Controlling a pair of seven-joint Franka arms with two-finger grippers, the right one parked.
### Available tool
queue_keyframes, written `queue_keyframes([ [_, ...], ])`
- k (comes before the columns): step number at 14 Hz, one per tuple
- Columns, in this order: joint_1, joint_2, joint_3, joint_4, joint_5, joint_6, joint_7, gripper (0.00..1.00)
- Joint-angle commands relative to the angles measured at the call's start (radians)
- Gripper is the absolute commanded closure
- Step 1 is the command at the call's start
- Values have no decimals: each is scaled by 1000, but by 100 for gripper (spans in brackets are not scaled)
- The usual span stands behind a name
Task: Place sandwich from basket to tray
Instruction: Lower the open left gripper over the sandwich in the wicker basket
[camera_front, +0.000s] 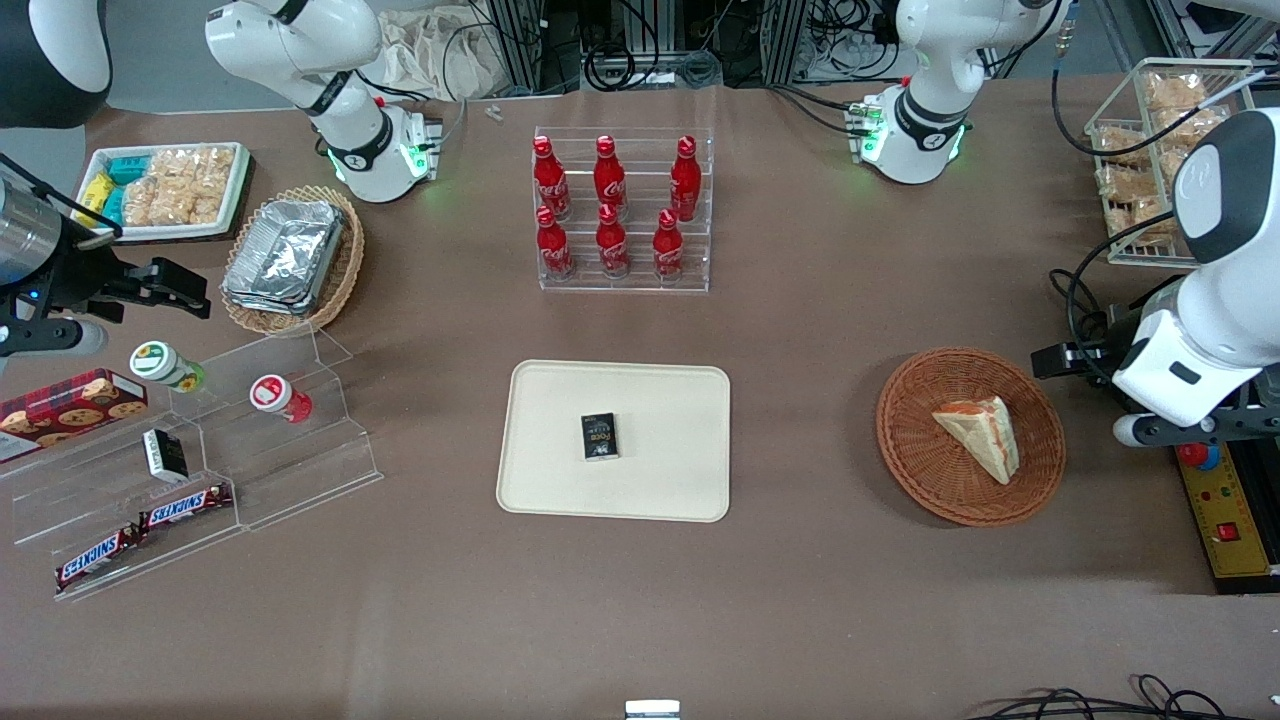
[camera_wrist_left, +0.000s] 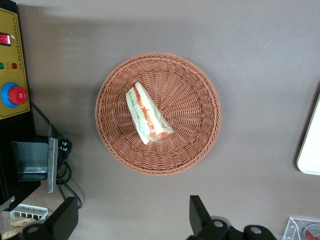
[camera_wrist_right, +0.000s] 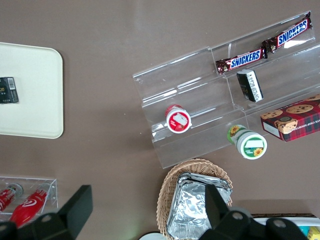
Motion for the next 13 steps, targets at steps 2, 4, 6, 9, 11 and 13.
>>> queue_keyframes([
  [2, 2, 25, 2, 6, -11, -24, -2, 0],
  [4, 5, 66, 3, -2, -5, -25, -7, 0],
  [6, 16, 68, 8, -83, -11, 34, -36, 0],
  [9, 50, 66, 9, -264, -16, 299, -146, 0],
  [11, 71, 56, 10, -412, -14, 497, -239, 0],
  [13, 71, 68, 8, -479, -11, 600, -383, 1],
])
